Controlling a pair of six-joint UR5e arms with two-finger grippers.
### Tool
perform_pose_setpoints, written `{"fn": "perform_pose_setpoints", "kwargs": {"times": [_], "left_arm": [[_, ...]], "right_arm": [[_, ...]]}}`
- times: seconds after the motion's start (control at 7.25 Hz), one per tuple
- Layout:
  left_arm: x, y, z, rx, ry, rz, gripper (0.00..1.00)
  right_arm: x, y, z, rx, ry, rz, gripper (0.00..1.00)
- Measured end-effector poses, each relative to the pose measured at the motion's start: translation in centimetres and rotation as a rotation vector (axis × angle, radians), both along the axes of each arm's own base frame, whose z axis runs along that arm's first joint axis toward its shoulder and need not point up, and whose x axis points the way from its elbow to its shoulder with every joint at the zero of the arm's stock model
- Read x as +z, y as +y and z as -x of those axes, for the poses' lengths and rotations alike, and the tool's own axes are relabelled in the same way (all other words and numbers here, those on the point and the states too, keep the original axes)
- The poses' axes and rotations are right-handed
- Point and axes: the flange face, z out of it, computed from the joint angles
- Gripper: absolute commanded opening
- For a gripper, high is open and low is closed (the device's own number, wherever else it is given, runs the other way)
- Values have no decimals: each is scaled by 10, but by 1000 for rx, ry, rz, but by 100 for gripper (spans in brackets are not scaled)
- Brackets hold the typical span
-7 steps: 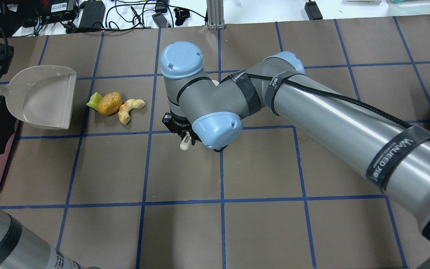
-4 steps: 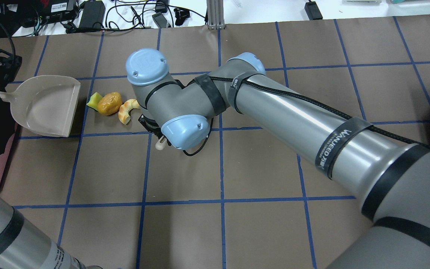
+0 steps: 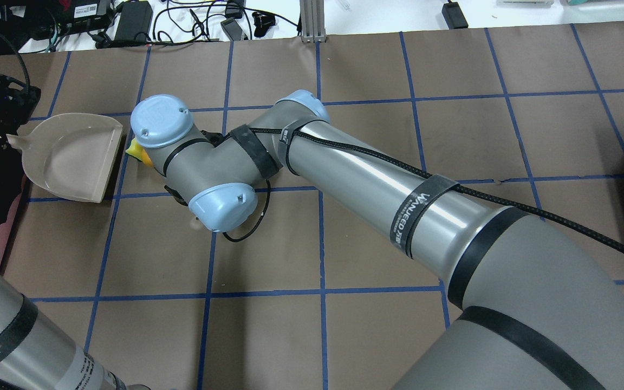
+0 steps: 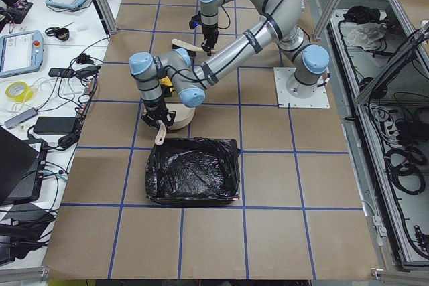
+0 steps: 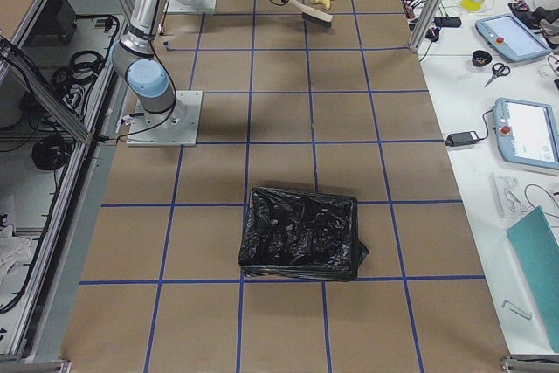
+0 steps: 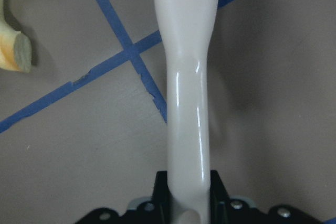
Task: Sweep and dump trash in nearest bin
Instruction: 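Sweep the sponge and fruit into the dustpan with the right gripper's brush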
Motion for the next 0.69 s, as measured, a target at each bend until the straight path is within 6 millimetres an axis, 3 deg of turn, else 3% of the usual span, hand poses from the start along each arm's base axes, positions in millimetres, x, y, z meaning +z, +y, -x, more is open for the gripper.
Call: {"fn": "perform_pose_setpoints", "kwargs": {"times": [0.69], "left_arm": [[-11,-7,11,-6,4,14,0]], "right_arm": [[-11,15,-60,11,-21,23,0]]}}
